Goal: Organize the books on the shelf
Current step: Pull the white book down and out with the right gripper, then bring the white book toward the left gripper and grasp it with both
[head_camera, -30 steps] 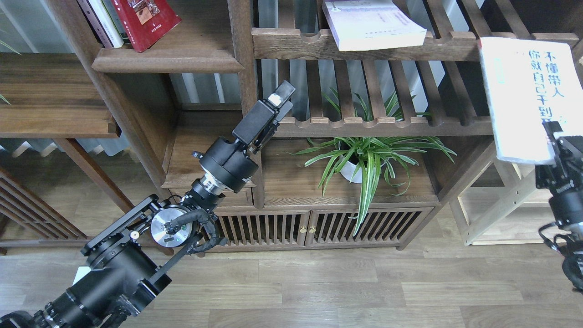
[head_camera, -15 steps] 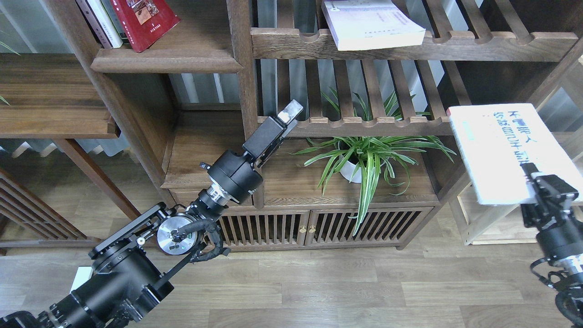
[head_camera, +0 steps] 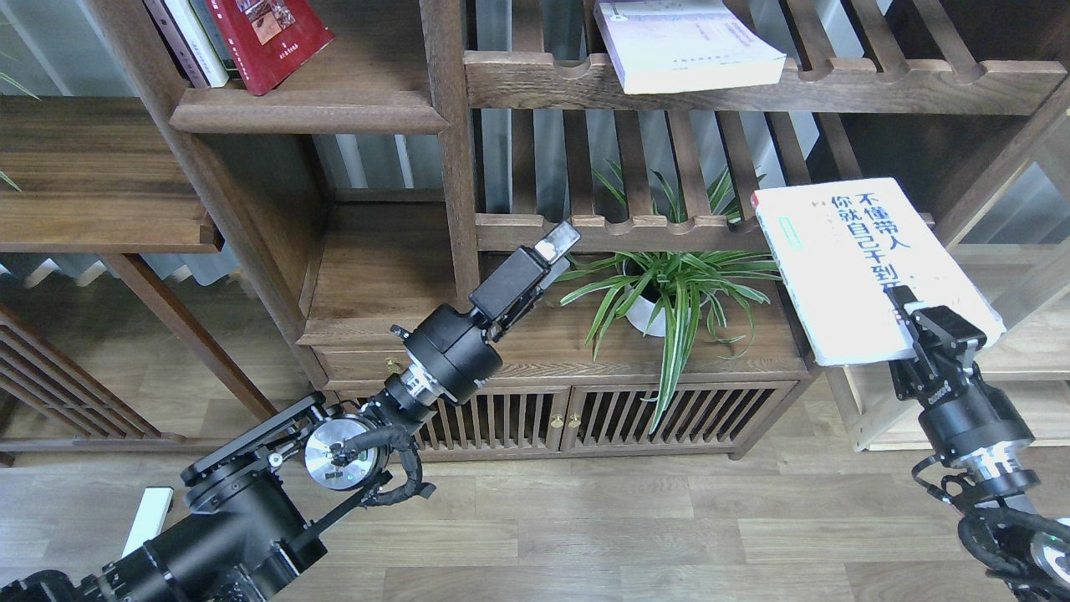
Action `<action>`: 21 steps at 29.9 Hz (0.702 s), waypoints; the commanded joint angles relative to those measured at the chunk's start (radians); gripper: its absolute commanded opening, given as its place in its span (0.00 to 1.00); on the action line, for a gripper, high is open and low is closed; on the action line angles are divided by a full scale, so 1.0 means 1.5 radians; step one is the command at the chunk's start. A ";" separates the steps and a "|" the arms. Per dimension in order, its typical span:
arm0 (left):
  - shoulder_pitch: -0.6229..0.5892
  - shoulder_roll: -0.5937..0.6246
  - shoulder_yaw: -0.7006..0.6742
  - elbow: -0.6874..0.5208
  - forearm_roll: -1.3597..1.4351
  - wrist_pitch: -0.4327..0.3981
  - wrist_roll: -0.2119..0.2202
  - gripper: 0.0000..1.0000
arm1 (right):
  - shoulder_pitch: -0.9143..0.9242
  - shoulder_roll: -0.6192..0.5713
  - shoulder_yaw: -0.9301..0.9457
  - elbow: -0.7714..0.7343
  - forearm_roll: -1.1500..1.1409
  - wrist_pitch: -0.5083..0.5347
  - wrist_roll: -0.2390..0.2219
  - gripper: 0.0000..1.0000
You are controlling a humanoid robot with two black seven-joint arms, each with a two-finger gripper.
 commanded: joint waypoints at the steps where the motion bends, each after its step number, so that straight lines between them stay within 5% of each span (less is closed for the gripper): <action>1: -0.001 0.000 0.010 -0.007 -0.077 0.000 0.002 0.97 | 0.003 0.012 -0.030 0.002 -0.001 0.000 0.000 0.04; 21: 0.004 0.000 0.036 0.020 -0.164 0.000 0.058 0.97 | 0.089 0.063 -0.138 0.005 -0.019 0.000 0.000 0.04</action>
